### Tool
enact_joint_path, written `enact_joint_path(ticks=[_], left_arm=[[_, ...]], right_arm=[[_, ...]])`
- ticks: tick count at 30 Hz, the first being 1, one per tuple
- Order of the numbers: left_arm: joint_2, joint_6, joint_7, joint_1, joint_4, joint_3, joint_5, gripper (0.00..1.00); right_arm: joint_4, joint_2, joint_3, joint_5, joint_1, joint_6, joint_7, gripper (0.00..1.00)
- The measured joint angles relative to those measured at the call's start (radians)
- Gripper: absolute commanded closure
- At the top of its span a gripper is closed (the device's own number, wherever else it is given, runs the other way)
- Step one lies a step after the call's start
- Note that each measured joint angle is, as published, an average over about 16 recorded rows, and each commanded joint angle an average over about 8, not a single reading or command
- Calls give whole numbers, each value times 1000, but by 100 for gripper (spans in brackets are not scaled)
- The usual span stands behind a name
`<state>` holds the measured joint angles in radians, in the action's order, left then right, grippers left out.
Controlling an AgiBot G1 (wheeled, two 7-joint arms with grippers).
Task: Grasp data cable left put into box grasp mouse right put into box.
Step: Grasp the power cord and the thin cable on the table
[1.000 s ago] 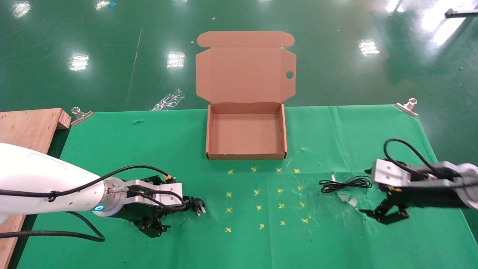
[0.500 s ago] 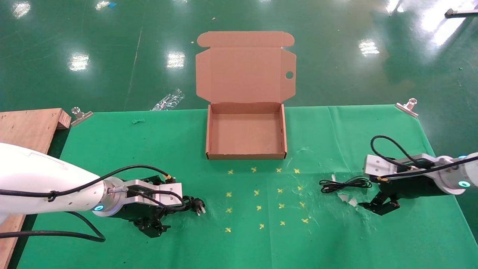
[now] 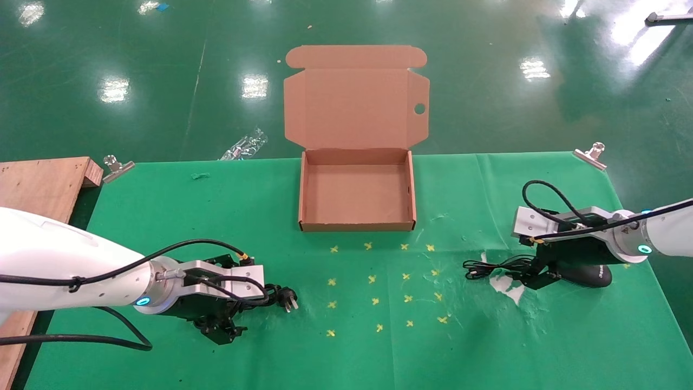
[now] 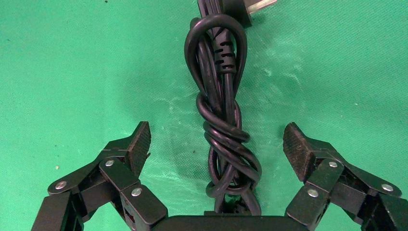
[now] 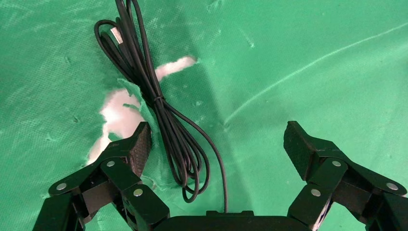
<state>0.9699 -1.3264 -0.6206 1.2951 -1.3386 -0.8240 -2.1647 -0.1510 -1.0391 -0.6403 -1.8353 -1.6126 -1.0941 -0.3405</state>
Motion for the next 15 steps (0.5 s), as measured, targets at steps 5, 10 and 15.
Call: enact_joint_path(ticks=[5,10,15], left_arm=[[0,0,0,0,0,0,0,0],[0,0,0,0,0,0,0,0],[0,0,0,0,0,0,0,0]], right_arm=[[44,0,14,20,-23,-15,-36,0],[74,8,27,41,-40,-42,-64,0],[94,14,36,55,-50,-55,-84,0]])
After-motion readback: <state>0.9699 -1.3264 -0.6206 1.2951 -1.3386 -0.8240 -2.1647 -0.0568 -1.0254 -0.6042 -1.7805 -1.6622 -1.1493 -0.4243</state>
